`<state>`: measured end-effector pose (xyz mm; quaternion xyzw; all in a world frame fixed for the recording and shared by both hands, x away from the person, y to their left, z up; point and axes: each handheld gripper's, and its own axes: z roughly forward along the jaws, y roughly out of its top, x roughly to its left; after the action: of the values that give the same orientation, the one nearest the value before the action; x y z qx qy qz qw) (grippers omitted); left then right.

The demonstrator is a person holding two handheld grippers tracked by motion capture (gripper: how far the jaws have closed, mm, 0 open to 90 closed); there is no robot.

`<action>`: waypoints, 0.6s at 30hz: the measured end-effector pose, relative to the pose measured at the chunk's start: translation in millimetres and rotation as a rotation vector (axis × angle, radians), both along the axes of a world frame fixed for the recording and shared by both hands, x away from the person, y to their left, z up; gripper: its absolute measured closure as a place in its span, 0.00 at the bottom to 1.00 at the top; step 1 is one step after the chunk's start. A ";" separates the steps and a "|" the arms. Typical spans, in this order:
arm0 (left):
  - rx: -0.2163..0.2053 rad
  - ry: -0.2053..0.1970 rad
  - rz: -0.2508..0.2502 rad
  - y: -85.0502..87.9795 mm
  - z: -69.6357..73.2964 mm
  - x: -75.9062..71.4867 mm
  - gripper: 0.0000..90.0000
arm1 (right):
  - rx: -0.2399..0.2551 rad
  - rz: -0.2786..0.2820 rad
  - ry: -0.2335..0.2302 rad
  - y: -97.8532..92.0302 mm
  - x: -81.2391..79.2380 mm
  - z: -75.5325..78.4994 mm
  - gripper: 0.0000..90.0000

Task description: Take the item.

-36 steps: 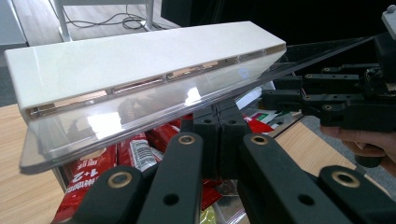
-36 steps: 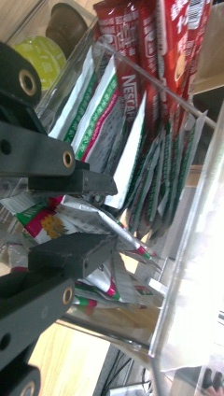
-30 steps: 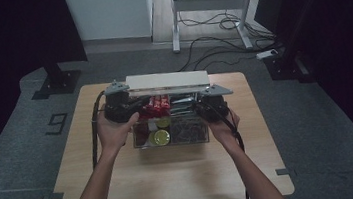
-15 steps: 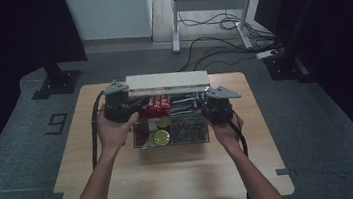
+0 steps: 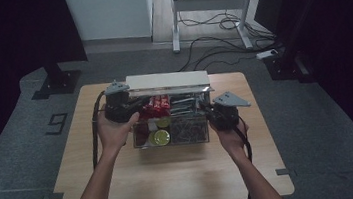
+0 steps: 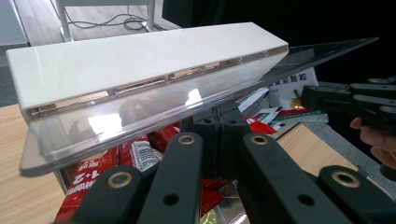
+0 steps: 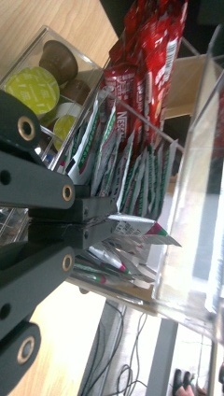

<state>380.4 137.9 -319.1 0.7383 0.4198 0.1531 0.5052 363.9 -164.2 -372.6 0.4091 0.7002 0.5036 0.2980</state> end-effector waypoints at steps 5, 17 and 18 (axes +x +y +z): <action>0.000 0.002 -0.001 -0.6 -0.1 0.5 0.99 | 0.021 0.008 -0.019 -4.1 -4.9 1.8 0.99; -0.003 0.004 0.002 -1.0 0.0 2.1 0.99 | 0.050 0.013 -0.052 -12.8 -14.5 5.5 0.99; -0.003 0.005 0.002 -1.1 0.0 2.1 0.99 | 0.050 0.014 -0.057 -13.2 -15.3 5.5 0.99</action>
<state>382.5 136.9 -319.1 0.7375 0.4219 0.1513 0.5052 348.7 -177.4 -367.1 0.3971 0.6812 0.5346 0.3042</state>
